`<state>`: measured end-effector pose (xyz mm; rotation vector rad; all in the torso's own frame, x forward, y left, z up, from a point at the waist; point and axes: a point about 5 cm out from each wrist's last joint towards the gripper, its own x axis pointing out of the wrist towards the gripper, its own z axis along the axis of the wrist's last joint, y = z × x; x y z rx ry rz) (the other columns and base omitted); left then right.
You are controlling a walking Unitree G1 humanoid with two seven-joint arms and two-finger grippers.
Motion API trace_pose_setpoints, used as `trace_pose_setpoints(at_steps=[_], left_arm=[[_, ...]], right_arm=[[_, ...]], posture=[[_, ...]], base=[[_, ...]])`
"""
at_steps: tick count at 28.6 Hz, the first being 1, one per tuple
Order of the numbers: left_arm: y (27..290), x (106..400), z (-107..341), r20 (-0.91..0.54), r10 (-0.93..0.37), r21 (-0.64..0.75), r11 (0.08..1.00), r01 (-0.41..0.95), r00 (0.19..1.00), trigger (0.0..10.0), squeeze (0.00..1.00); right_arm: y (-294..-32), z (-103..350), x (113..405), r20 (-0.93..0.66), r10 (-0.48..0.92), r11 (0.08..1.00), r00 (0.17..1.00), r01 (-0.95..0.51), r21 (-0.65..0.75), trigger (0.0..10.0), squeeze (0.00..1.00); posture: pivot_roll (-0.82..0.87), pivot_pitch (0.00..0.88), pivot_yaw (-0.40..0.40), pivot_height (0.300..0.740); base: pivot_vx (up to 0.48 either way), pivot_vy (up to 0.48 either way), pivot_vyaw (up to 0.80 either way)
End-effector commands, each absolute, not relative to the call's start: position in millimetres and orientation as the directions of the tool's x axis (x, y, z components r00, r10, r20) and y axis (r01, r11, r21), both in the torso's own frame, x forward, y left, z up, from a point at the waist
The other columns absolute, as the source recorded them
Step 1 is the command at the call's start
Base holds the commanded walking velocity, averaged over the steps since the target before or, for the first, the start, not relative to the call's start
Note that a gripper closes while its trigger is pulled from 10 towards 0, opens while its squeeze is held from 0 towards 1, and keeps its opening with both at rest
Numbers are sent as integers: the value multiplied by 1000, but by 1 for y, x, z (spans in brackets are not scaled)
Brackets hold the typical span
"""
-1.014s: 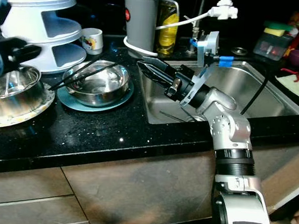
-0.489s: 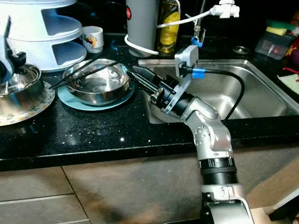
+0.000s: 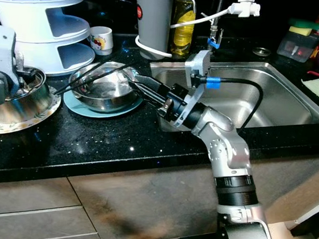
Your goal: Kitchen organization
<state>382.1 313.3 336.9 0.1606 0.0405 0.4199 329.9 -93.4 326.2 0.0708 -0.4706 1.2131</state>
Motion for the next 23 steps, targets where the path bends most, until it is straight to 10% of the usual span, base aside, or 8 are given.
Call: trace_pose_setpoints(at_steps=[1,8,9,11,12,13,14,23], left_arm=[[321,380,334,-39,421,152,899,-411,906,10000,0],[321,383,331,-69,386,132,917,-376,920,10000,0],[322,383,331,-68,385,123,919,-375,921,7922,0],[322,383,331,-67,385,120,919,-376,920,7922,0],[323,383,331,-65,386,122,918,-376,920,4431,0],[323,383,332,-62,383,132,919,-372,922,4667,0],[322,384,333,-55,366,158,922,-354,929,10000,0],[317,384,351,17,343,223,914,-338,939,10000,0]], right_arm=[[-93,327,328,383,890,342,248,-918,-200,10000,0],[-94,328,328,372,896,335,243,-919,-206,10000,0],[-94,329,328,367,898,335,243,-919,-209,10000,0],[-94,329,328,366,898,335,244,-919,-209,10000,0],[-95,329,328,364,899,334,243,-918,-211,10000,0],[-95,330,328,363,899,334,243,-918,-213,10000,0],[-95,330,329,362,900,334,243,-918,-215,10000,0],[-97,333,329,357,903,334,241,-915,-228,10000,0]], posture=[[69,245,14,740],[71,251,12,740],[70,252,12,740],[70,252,12,740],[66,250,10,740],[66,250,10,740],[66,250,10,740],[59,237,7,740]], base=[[0,0,0],[0,0,0],[0,0,0],[0,0,0],[0,0,0],[0,0,0],[0,0,0],[0,0,0]])
